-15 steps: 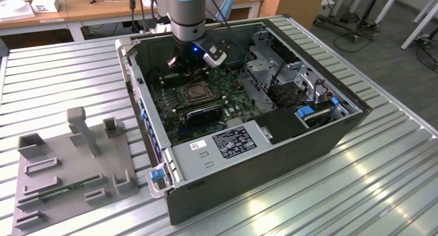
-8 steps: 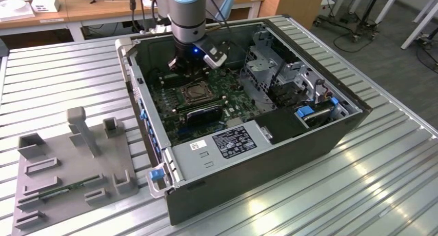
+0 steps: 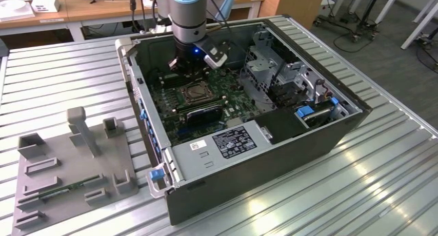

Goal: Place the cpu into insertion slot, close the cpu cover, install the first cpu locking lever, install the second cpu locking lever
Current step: 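Install the first cpu locking lever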

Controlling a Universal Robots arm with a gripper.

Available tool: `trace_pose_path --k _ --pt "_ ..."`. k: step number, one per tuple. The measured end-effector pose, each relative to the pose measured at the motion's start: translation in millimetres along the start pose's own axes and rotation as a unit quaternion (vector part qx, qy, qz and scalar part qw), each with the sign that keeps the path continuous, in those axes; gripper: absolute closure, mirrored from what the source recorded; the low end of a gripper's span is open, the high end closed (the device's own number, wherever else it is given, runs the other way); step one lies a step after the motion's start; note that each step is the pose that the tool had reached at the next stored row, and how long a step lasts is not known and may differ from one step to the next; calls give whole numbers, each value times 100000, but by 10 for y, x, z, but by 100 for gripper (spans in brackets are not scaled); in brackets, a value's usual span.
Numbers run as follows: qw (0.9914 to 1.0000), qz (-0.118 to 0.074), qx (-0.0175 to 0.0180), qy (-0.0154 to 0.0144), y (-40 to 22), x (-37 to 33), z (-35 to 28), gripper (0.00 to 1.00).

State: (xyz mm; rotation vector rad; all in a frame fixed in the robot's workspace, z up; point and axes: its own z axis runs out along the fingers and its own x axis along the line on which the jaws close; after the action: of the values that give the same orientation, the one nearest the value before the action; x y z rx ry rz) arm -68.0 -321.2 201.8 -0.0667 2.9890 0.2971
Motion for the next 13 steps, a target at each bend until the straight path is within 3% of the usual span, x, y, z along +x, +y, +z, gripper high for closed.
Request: trace_pose_path --k 13 --pt "100000 24 -183 -5 -32 -5 -6 89"
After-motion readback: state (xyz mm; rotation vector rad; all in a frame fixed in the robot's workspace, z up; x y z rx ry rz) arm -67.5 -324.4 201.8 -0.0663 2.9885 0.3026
